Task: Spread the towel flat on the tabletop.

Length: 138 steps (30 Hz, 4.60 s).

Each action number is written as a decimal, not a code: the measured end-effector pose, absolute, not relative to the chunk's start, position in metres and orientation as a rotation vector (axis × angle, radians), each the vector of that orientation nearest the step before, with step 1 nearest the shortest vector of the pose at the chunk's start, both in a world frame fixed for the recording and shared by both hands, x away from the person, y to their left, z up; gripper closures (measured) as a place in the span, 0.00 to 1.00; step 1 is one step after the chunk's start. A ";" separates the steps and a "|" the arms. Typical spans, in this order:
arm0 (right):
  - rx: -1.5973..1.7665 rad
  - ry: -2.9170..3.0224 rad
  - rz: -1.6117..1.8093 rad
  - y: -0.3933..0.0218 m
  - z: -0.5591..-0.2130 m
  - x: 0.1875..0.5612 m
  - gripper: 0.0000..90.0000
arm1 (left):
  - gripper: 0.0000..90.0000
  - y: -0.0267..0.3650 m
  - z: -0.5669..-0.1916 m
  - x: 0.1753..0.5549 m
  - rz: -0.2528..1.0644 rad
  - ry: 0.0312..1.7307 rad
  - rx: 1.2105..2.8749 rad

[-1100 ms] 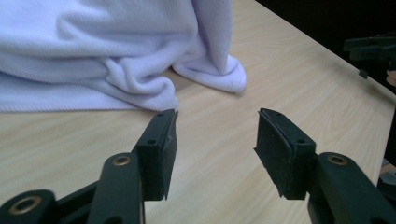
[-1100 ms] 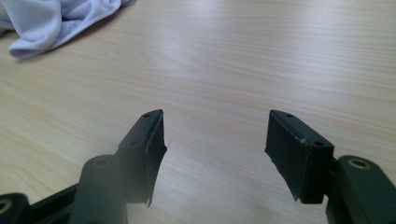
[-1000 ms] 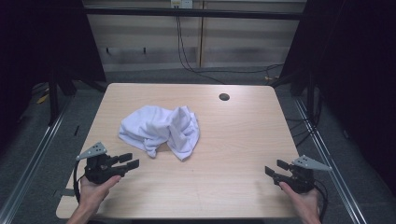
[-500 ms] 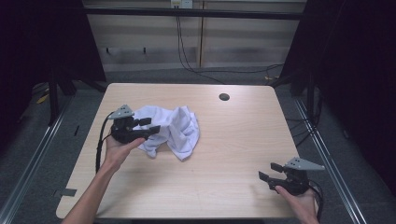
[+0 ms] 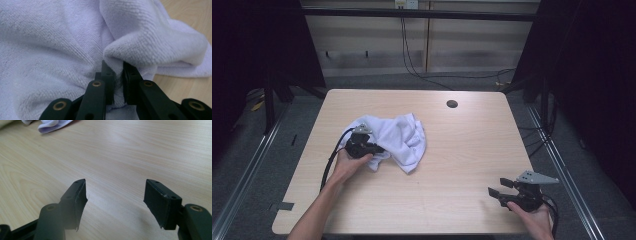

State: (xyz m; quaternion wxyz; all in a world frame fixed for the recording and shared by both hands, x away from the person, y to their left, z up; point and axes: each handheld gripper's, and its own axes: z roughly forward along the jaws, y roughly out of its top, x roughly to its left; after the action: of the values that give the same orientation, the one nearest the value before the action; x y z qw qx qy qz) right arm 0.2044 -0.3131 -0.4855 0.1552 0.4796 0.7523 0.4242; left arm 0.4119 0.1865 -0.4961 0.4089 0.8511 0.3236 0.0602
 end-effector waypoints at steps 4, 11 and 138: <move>1.369 2.155 1.212 -0.313 -0.485 0.201 0.39 | 0.92 0.191 -0.497 0.389 0.123 0.783 2.148; 1.374 2.169 1.204 -0.310 -0.485 0.203 0.39 | 0.93 0.189 -0.498 0.354 0.056 0.711 2.150; 1.209 1.766 1.532 -0.291 -0.273 0.388 0.96 | 0.95 0.230 -0.286 0.382 0.361 0.670 1.528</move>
State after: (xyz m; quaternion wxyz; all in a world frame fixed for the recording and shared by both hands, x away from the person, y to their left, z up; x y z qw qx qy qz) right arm 0.3880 -0.2914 -0.2727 0.2520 0.4444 0.6494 0.5633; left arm 0.3820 0.2302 -0.2864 0.6573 0.6746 0.2959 0.1592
